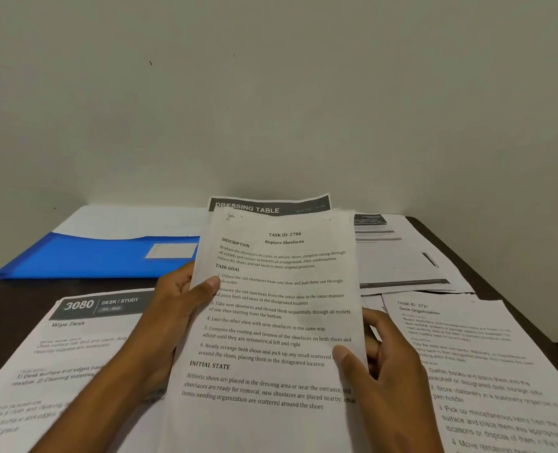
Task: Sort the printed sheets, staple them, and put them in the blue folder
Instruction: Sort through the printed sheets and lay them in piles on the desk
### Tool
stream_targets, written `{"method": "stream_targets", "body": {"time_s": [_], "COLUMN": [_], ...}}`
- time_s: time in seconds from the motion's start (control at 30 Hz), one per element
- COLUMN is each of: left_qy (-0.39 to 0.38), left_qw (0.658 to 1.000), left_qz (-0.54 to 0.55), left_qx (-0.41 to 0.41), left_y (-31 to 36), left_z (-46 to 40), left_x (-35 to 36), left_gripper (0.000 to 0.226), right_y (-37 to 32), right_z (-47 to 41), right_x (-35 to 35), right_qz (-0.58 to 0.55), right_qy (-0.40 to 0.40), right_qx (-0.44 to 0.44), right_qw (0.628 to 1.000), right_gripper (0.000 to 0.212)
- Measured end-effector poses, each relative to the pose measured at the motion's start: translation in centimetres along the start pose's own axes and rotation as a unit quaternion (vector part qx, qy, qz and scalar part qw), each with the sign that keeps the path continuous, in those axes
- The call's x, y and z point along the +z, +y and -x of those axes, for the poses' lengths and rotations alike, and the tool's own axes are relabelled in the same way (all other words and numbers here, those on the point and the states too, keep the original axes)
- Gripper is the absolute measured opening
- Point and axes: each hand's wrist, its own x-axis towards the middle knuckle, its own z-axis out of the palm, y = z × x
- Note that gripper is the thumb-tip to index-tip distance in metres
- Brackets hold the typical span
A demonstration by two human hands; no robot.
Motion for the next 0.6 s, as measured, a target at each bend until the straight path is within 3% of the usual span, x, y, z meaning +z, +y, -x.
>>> {"method": "stream_targets", "body": {"time_s": [0.6], "left_qy": [-0.035], "left_qw": [0.996], "left_qz": [0.088], "left_qx": [-0.002], "left_y": [-0.68], "left_z": [-0.44], "left_x": [-0.45], "left_gripper": [0.040], "right_y": [0.50], "right_z": [0.09], "right_x": [-0.01], "right_qz": [-0.020], "right_qy": [0.032], "right_qx": [0.012], "right_qw": [0.999], "right_gripper": [0.029]}}
